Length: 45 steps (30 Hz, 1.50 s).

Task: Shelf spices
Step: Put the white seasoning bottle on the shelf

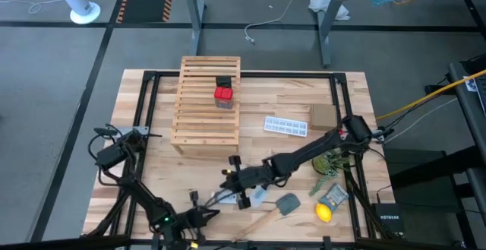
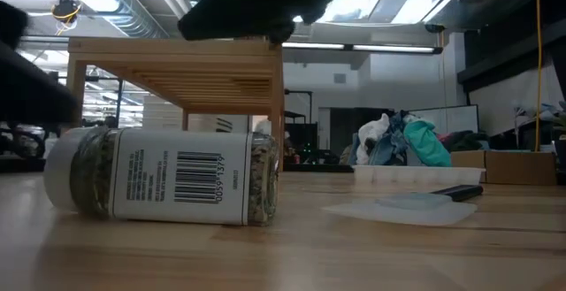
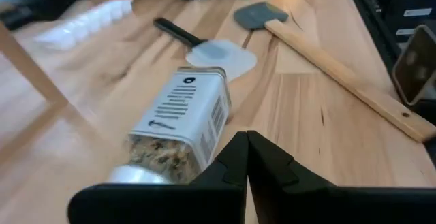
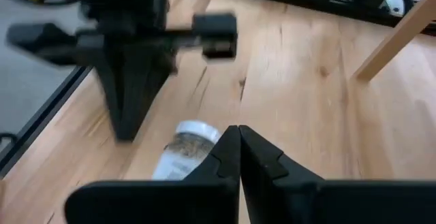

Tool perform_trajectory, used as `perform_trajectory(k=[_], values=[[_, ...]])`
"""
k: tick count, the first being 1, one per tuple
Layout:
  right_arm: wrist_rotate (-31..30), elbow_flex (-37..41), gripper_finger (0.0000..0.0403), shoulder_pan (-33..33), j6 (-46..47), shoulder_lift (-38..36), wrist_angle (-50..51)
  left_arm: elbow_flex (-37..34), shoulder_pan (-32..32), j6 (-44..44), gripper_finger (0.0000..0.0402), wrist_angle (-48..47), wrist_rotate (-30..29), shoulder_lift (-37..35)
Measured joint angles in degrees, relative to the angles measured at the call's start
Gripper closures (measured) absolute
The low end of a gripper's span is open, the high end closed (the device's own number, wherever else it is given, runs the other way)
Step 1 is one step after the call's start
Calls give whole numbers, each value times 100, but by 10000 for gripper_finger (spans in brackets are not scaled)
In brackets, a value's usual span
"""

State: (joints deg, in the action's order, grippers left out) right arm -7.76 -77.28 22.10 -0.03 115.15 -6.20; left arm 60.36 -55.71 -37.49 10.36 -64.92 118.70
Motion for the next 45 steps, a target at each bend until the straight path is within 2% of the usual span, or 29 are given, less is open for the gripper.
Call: perform_trajectory(k=[3,8,12,26,45], values=[[-178,0,400,254,3,-56,342,2,-226,-141,401,-204,-389,-11],[-1038,2,400,713,113,-54,905,2,-425,-1513,401,-1141,-565,-11],[-1613,4,400,937,126,-45,942,3,-463,-2252,401,-1723,-643,-20],[-1740,13,401,940,444,237,1163,4,-373,-3427,401,-2961,-606,-24],[-1655,13,401,945,882,276,1356,4,-131,-3410,401,-2912,-514,-24]])
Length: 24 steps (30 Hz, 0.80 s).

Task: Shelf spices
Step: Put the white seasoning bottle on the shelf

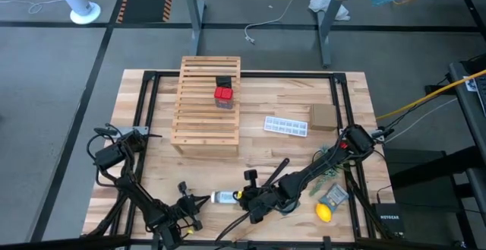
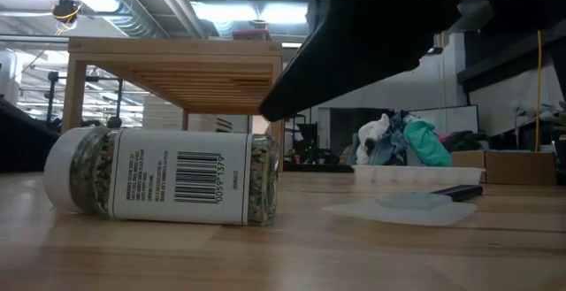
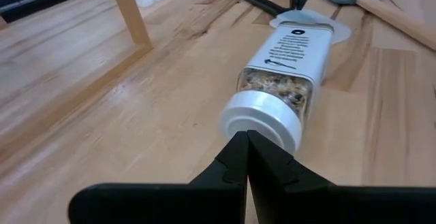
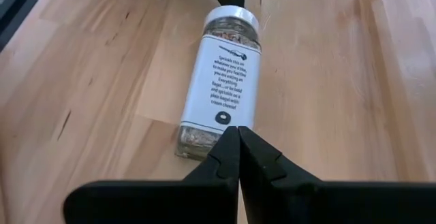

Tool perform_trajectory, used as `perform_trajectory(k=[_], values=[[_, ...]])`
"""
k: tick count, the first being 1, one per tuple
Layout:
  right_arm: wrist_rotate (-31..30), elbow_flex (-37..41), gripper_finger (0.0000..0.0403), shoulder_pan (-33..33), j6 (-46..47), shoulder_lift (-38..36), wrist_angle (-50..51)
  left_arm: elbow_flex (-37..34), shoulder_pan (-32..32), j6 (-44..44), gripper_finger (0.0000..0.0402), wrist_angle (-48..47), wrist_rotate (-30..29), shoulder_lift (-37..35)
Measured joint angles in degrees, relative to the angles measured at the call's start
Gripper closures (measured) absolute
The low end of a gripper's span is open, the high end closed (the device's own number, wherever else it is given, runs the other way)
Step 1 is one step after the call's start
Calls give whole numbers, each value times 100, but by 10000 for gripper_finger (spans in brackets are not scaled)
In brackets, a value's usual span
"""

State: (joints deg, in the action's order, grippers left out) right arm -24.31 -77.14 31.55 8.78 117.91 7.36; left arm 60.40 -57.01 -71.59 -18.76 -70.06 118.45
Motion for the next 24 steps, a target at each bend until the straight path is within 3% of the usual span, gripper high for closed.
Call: perform_trajectory(k=[10,24], values=[[50,800,401,37,154,41,-1434,2,-2,117,401,215,73,2],[106,815,400,37,302,41,-1378,15,-4,437,401,485,-25,7]])
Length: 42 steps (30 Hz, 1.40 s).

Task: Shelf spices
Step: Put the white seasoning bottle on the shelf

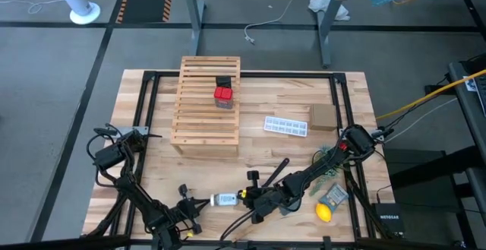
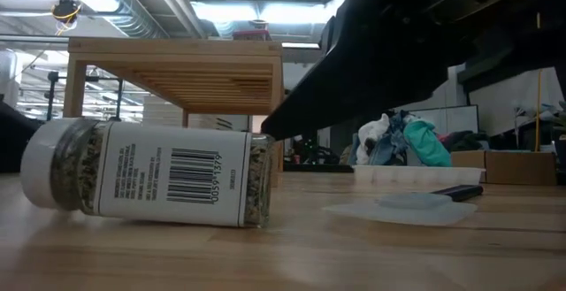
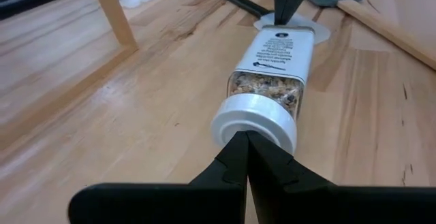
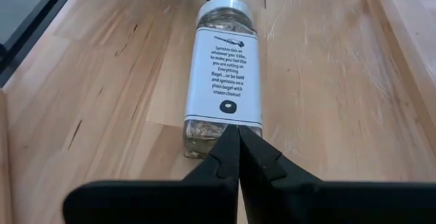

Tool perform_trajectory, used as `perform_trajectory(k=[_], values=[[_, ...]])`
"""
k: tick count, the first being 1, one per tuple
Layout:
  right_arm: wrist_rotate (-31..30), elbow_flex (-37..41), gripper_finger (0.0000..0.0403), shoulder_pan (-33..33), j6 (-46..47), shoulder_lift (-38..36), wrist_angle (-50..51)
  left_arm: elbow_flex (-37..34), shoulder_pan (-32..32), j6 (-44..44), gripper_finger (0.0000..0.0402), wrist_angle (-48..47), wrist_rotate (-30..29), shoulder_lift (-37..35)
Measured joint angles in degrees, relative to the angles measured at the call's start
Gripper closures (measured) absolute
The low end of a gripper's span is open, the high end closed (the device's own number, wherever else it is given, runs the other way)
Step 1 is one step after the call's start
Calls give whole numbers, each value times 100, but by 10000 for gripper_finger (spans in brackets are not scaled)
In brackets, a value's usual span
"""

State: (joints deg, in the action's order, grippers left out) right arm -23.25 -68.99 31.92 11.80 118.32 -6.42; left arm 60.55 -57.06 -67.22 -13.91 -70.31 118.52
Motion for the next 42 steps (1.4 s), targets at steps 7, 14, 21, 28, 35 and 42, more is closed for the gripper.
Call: perform_trajectory(k=[7,14,21,28,35,42], values=[[14,4,400,0,32,2,38,3,2,53,401,-6,-67,-89],[34,11,400,0,41,9,55,84,2,473,401,11,-143,-317],[32,21,400,0,149,15,71,214,7,764,401,32,-167,-367],[140,418,400,2,460,87,-114,212,75,767,401,29,-161,-365],[86,664,400,-11,488,55,-689,212,282,1110,401,244,-66,-365],[-429,664,400,-7,445,-48,-356,212,77,1320,401,238,-422,-365]])
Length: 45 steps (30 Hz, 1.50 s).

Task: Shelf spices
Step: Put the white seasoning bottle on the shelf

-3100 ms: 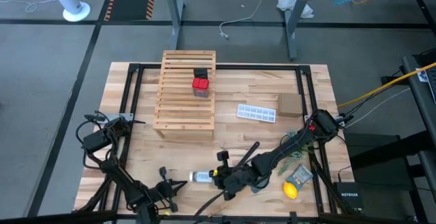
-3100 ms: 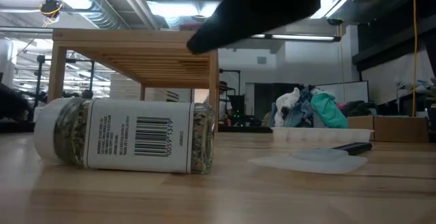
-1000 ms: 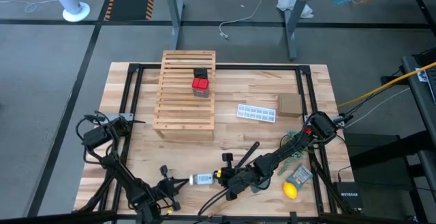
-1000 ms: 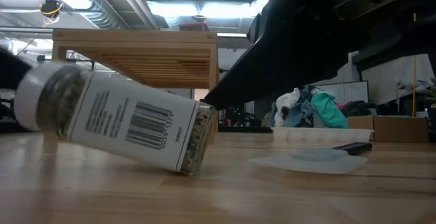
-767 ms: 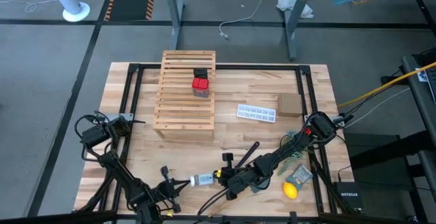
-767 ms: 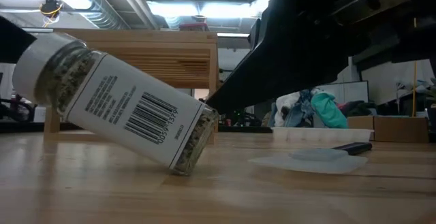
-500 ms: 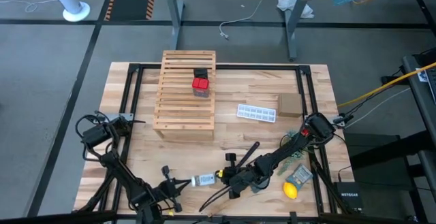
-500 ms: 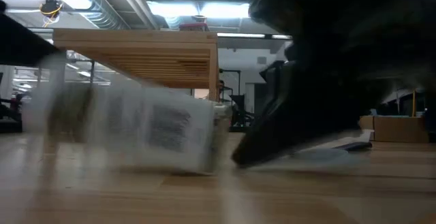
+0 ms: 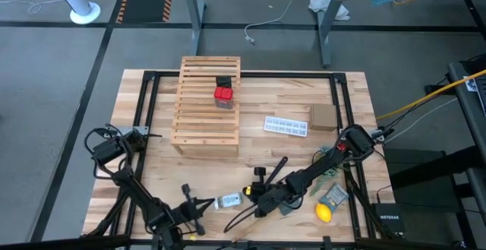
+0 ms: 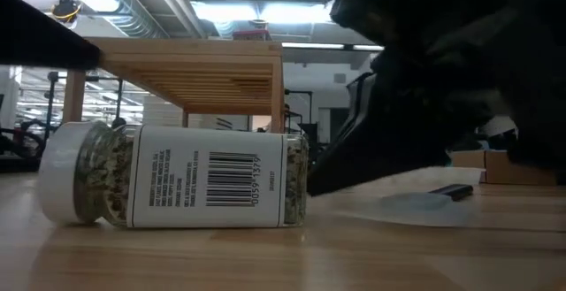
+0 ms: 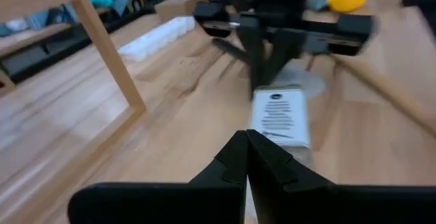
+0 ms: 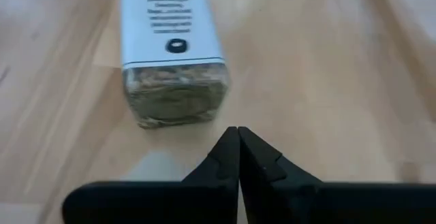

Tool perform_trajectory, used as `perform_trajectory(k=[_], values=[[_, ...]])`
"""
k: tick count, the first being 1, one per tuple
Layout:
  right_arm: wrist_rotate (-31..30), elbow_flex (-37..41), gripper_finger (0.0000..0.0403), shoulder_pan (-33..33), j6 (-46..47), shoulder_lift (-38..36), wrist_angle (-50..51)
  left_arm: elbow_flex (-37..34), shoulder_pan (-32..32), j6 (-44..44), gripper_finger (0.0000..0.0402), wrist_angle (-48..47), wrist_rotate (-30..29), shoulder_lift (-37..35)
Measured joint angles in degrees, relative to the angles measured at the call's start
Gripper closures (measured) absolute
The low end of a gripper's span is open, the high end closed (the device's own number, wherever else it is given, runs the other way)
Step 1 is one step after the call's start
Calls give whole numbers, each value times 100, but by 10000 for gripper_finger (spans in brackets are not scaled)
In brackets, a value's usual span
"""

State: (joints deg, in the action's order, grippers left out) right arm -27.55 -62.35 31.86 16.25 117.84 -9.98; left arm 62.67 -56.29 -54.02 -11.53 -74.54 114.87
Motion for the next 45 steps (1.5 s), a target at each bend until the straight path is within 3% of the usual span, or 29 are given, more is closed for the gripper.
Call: perform_trajectory(k=[5,17,27,45], values=[[-249,0,400,51,-3,-309,299,-1,-281,-191,401,-1,-177,-17],[-317,-13,400,277,-37,-464,-8,-7,-144,-720,401,21,695,39],[-196,-13,400,275,-171,-463,-366,-18,-142,-911,401,13,992,46],[-35,-20,400,262,-313,-50,-945,-20,-144,-905,401,18,992,46]])
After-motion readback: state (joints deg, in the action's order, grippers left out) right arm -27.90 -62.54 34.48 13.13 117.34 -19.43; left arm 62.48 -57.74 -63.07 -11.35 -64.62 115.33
